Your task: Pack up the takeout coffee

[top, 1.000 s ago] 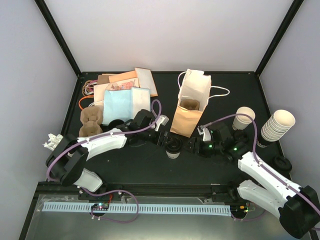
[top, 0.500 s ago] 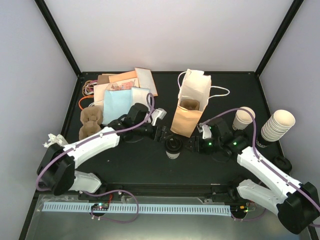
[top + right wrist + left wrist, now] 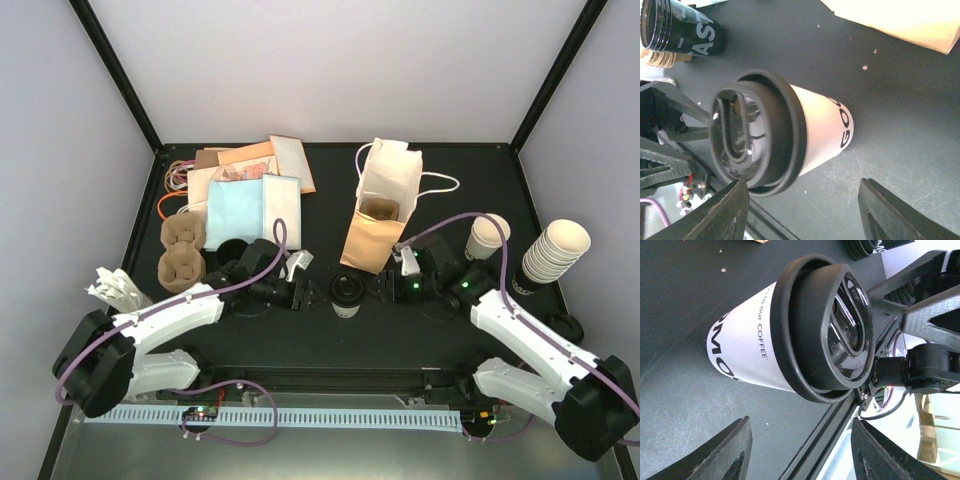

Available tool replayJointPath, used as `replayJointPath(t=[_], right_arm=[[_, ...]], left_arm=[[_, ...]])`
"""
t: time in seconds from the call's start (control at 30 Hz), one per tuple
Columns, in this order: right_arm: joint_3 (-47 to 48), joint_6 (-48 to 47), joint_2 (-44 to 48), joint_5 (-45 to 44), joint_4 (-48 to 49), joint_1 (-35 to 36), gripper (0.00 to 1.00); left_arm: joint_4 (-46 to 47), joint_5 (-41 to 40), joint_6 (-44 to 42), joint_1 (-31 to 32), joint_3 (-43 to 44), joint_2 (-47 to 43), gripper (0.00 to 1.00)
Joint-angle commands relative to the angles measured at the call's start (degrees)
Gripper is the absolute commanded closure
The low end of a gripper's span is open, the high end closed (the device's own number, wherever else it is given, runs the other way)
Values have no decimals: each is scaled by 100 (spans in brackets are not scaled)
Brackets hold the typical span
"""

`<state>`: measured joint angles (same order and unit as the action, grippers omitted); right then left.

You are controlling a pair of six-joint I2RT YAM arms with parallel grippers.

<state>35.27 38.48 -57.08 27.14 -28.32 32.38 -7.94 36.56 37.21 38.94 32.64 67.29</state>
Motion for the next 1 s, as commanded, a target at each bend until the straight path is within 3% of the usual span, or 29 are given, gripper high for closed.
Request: replayJointPath(t=[0.0,0.23,0.4,0.63,0.97], right_arm=[[941,-690,6,-1611,-1078,718,36],[1494,-520,-335,-2923,-1437,1983,36],[2049,-731,-783,-3472,-1495,2453,33],[2398,-1051,-1367,-3607,-1603,2593,31],[2591,-1235,-1869,-3513,-1572,2602,21]], left_arm=[[616,293,391,-27,11,-3,44],[985,369,543,-26,-154,117,48],[1192,262,651,-34,-197,185,52],[1295,147,726,-33,-222,338,57],[1591,207,823,-28,-355,573,65]])
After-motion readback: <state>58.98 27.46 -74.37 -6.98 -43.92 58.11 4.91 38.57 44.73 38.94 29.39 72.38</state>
